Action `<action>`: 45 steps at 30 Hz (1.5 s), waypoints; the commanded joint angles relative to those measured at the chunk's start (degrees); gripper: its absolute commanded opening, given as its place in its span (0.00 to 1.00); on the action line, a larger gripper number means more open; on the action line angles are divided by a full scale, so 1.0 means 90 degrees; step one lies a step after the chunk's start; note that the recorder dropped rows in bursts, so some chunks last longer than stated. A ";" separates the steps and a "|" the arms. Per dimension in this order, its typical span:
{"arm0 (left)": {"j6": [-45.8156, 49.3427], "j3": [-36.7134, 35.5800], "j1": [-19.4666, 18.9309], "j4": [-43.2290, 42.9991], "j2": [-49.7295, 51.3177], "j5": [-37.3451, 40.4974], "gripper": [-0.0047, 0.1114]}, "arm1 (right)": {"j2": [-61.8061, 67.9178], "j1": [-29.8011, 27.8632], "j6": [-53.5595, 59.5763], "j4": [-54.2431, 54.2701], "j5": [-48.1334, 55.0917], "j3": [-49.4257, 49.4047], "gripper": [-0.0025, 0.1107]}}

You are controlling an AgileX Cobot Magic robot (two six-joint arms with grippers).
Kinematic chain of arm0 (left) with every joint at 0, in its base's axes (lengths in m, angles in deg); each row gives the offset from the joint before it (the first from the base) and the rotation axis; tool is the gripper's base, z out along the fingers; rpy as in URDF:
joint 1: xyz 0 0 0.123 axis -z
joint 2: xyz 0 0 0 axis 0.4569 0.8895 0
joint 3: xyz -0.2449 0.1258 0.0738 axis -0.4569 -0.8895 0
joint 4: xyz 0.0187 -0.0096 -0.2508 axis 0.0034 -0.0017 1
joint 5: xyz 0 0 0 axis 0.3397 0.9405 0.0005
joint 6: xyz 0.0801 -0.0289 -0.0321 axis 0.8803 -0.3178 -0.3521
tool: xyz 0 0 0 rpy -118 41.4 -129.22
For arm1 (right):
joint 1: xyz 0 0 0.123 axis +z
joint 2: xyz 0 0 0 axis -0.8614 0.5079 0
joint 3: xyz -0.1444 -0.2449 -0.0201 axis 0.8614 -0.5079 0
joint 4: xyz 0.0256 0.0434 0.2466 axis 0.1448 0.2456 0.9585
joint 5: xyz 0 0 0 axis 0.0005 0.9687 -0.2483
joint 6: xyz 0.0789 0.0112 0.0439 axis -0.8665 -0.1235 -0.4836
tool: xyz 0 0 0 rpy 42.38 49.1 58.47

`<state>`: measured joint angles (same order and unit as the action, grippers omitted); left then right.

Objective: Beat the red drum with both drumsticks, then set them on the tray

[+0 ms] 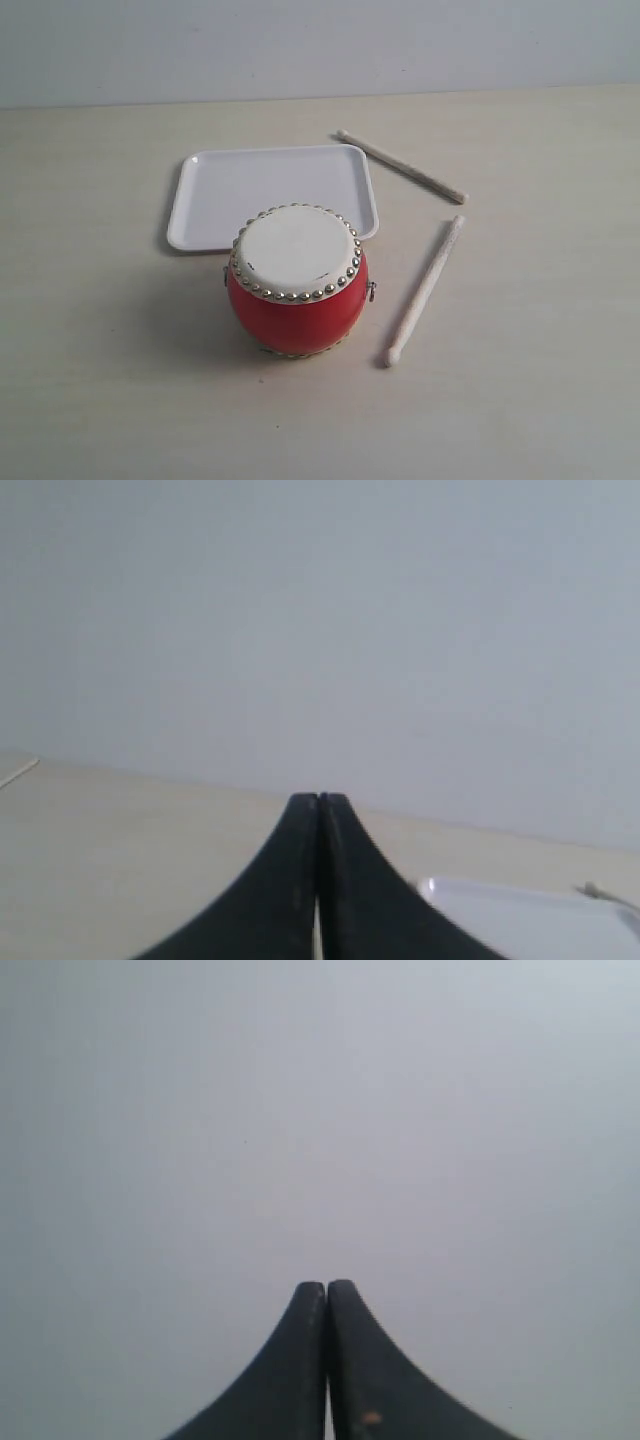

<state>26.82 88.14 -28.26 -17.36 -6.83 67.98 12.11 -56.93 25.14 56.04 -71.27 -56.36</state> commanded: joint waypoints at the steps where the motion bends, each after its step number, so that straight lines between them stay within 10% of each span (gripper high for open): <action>1: -0.0397 -0.0016 0.0004 0.0071 -0.0043 -0.0897 0.04 | -0.0031 -0.0031 -0.0222 0.0115 -0.0202 -0.0026 0.02; 22: -0.2974 0.0225 0.0004 0.0014 0.0056 -0.0215 0.04 | 0.0066 -0.0031 -0.2624 0.0895 0.0612 0.0656 0.02; 33: -0.0676 0.3511 0.0004 -0.0201 0.3554 0.2277 0.04 | 0.4241 -0.0031 -0.0048 0.1008 0.1264 0.3991 0.02; 45: 0.1977 0.4741 0.0730 0.2333 0.6724 0.5877 0.04 | 0.9402 -0.0020 0.2445 0.0610 0.7095 0.8069 0.02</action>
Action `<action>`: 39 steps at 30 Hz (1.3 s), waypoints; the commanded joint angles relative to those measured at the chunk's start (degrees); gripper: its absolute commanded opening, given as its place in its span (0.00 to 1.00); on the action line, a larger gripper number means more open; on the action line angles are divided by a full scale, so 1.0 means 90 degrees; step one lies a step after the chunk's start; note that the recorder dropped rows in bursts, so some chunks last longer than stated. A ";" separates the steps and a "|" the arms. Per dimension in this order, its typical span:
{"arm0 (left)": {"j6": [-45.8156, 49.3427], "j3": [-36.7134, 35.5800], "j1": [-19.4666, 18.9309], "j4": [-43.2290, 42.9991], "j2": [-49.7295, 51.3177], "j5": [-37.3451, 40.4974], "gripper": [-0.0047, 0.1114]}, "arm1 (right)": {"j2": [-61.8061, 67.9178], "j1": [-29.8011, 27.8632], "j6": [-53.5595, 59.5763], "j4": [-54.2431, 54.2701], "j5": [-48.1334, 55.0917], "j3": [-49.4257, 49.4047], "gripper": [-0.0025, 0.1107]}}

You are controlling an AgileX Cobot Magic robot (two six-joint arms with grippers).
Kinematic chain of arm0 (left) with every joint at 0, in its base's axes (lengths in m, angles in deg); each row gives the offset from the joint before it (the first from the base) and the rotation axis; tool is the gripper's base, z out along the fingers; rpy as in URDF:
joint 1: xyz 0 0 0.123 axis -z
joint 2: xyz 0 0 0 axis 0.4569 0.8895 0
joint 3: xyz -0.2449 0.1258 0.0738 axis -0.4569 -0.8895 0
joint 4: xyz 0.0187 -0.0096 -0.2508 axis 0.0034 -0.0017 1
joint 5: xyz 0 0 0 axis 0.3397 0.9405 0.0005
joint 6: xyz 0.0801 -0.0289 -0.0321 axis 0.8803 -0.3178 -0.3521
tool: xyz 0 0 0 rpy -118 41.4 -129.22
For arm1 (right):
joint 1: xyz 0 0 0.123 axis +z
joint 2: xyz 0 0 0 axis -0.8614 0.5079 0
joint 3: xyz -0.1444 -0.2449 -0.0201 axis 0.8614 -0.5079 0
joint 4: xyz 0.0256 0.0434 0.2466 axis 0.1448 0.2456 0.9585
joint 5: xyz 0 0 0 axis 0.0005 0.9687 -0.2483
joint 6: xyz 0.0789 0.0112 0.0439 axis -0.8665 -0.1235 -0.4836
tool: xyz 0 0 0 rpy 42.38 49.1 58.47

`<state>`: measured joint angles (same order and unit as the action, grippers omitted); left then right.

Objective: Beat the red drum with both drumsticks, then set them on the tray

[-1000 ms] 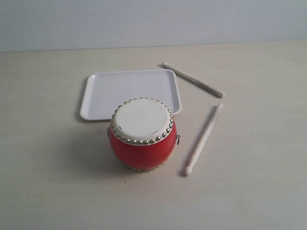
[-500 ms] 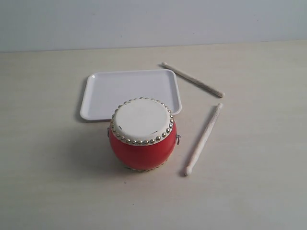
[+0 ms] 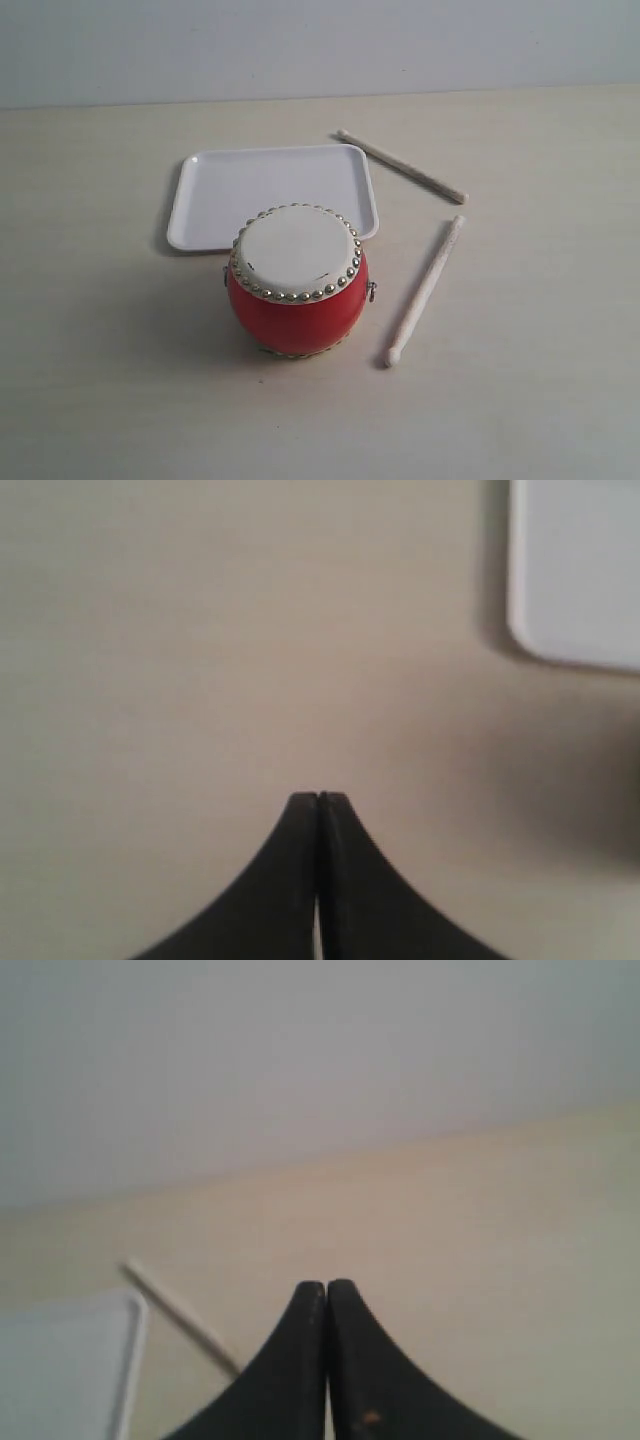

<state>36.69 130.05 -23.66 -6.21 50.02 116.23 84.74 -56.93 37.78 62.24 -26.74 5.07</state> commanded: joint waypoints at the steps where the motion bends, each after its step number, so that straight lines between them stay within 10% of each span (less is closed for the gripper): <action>1: 0.1130 0.0085 0.0286 0.1425 0.0463 0.0516 0.04 | 0.1775 -0.0020 0.1456 -0.0013 0.2785 0.1685 0.02; 5: 0.1416 0.0085 0.0524 0.2009 0.0411 0.0479 0.04 | 0.3336 -0.0020 0.2623 0.0473 0.4833 0.3311 0.02; 12: 0.1416 0.0085 0.1085 0.2073 0.0307 0.0952 0.04 | 0.5166 0.0266 0.3940 0.0894 0.4997 0.5022 0.02; 18: 0.1416 0.0085 0.1671 0.2137 0.0302 0.1116 0.04 | 0.5984 0.0612 0.4767 0.1259 0.4997 0.5483 0.05; 26: 0.1403 0.0085 0.2354 0.2277 0.0302 0.1091 0.04 | 0.6632 0.1013 0.5441 0.1196 0.4966 0.5487 0.39; 39: 0.1550 0.0085 0.2848 0.2334 0.0302 0.0882 0.04 | 0.7450 0.1054 0.5523 0.0744 0.3814 0.5927 0.40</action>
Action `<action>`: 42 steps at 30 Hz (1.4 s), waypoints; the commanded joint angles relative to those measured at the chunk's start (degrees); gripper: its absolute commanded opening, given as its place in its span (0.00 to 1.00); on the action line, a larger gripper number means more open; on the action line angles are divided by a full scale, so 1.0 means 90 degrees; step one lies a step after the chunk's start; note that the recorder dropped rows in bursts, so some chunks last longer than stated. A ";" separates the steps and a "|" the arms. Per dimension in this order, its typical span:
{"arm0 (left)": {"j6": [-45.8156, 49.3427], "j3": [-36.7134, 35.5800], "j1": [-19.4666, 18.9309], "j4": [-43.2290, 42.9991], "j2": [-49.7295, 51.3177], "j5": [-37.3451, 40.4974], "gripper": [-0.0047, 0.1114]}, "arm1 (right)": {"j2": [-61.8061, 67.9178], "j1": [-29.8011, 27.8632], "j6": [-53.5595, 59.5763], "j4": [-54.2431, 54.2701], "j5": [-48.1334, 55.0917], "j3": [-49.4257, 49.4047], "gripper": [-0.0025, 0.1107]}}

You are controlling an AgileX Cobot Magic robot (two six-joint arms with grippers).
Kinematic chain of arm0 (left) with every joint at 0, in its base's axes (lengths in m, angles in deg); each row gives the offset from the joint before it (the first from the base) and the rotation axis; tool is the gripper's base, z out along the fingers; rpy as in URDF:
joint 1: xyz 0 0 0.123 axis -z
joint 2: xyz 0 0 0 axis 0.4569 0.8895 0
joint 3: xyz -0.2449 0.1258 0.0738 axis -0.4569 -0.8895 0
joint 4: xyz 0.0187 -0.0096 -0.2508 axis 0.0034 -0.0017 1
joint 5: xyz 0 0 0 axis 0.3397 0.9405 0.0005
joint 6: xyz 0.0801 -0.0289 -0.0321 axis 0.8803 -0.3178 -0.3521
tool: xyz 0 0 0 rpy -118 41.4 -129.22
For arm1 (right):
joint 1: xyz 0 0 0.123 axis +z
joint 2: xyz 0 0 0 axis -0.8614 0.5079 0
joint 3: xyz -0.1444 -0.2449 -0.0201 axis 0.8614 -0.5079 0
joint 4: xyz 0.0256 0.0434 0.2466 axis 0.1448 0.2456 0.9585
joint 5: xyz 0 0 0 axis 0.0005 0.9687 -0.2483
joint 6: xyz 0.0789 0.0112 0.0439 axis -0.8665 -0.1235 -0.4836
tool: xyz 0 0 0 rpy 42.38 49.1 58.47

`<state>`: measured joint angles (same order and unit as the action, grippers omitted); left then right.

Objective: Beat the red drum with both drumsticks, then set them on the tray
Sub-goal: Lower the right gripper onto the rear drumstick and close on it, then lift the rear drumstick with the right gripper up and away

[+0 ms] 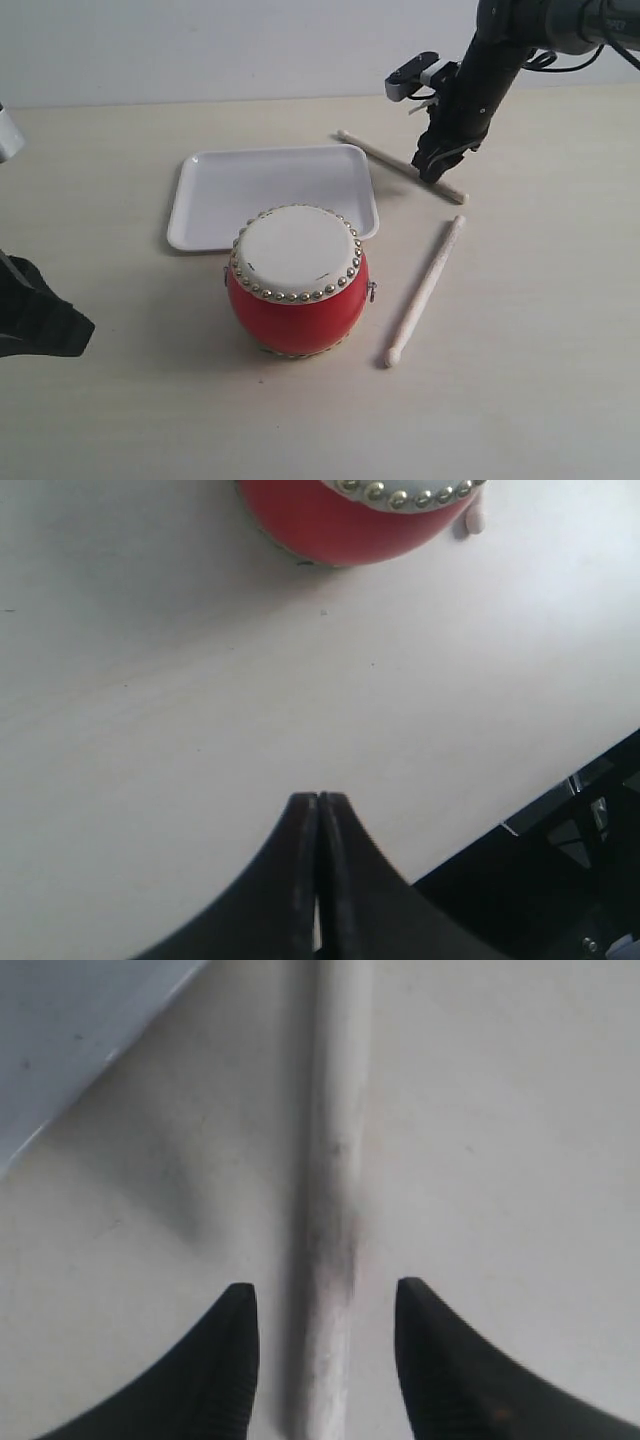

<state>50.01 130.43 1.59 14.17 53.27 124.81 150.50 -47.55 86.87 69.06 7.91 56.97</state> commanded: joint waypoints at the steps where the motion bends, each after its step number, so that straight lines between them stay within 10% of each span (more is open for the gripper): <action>1: 0.0070 0.0042 0.0043 0.0070 -0.0058 -0.0059 0.04 | 0.0173 0.0011 0.0069 -0.0013 -0.0023 0.0159 0.40; 22: 0.0177 0.0042 0.0043 0.0070 -0.0058 -0.0019 0.04 | 0.0431 0.0011 -0.0476 -0.0133 0.0158 0.0159 0.03; 42: 0.1166 0.1185 0.0043 -0.0119 0.0179 -0.0322 0.04 | -0.2217 -0.0857 -0.2371 -0.0489 0.1147 0.0286 0.02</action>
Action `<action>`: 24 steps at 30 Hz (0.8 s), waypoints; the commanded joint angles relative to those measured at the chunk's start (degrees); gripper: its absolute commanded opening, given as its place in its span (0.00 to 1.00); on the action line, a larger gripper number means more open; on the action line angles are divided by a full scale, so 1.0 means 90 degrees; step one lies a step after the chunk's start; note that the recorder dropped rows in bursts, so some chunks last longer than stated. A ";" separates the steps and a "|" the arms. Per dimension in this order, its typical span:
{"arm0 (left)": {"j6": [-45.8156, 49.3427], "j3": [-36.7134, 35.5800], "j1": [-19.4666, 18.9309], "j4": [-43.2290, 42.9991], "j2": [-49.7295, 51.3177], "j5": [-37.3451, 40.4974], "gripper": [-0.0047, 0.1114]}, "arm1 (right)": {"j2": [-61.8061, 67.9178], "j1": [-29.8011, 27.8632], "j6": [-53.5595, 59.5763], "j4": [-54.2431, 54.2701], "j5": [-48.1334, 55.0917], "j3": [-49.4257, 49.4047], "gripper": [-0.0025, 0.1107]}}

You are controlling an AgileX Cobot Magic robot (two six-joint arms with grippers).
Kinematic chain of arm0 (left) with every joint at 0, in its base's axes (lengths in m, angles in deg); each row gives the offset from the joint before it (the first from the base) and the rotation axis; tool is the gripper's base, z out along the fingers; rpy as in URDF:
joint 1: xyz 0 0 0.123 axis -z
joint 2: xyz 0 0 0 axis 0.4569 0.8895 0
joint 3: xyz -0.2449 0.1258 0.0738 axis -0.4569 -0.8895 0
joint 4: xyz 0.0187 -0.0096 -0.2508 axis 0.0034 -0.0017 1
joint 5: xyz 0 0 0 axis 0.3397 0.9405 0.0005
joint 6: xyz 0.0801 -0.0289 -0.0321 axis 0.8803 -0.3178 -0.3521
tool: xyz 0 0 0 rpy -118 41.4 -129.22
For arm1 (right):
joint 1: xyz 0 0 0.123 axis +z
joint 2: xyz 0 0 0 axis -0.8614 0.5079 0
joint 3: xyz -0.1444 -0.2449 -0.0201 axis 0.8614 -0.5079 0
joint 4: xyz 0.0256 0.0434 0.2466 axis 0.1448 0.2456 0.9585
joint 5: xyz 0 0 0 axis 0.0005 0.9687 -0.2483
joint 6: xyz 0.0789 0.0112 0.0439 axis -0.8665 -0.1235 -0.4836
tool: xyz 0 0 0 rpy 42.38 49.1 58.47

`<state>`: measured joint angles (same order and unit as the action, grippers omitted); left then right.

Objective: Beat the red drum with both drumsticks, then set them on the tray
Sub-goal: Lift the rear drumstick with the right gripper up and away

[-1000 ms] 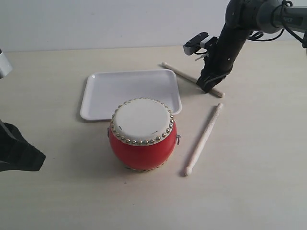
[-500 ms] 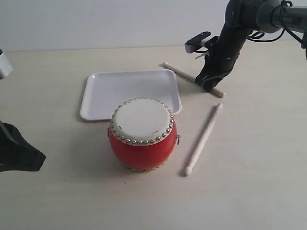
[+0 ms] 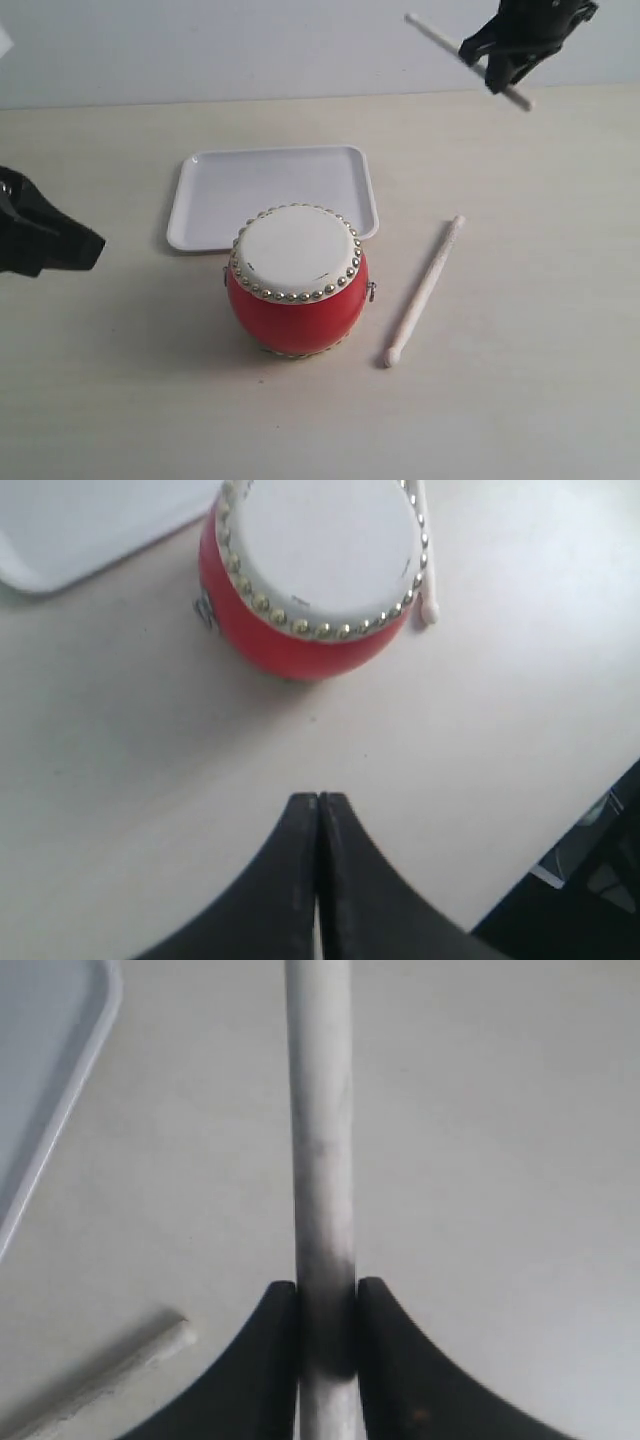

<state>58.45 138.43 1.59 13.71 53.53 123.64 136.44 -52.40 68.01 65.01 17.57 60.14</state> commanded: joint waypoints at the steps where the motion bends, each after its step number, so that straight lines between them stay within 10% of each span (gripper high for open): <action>1: 0.0283 0.0354 0.0043 -0.0076 0.0221 -0.0192 0.04 | -0.0783 -0.0402 -0.0275 -0.0040 0.0074 -0.0104 0.02; 16: 0.0573 0.1062 0.0043 -0.1434 0.0996 -0.0038 0.04 | -0.1996 -0.1078 -0.0255 0.0908 0.0074 -0.1123 0.02; 24: 0.4040 0.1148 0.0043 -0.2047 0.1035 -0.0888 0.04 | -0.2011 -0.1078 -0.0064 0.1177 0.0074 -0.1449 0.02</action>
<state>82.94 148.33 1.68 -3.73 62.48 119.02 119.10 -61.99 66.70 75.03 18.62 47.44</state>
